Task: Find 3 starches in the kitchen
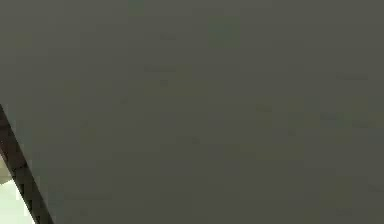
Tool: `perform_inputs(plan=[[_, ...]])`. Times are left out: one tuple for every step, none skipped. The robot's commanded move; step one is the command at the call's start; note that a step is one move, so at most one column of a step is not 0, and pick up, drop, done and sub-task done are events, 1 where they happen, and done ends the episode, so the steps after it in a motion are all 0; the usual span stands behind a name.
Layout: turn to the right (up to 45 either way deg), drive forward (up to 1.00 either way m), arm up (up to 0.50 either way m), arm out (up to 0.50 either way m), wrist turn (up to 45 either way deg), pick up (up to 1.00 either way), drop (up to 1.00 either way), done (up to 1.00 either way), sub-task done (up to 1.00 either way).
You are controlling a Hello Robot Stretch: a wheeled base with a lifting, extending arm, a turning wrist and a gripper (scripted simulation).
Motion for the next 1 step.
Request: perform_inputs(plan=[[-45.0, 0.0, 0.0, 0.0, 0.0, 0.0, 0.0, 0.0, 0.0]])
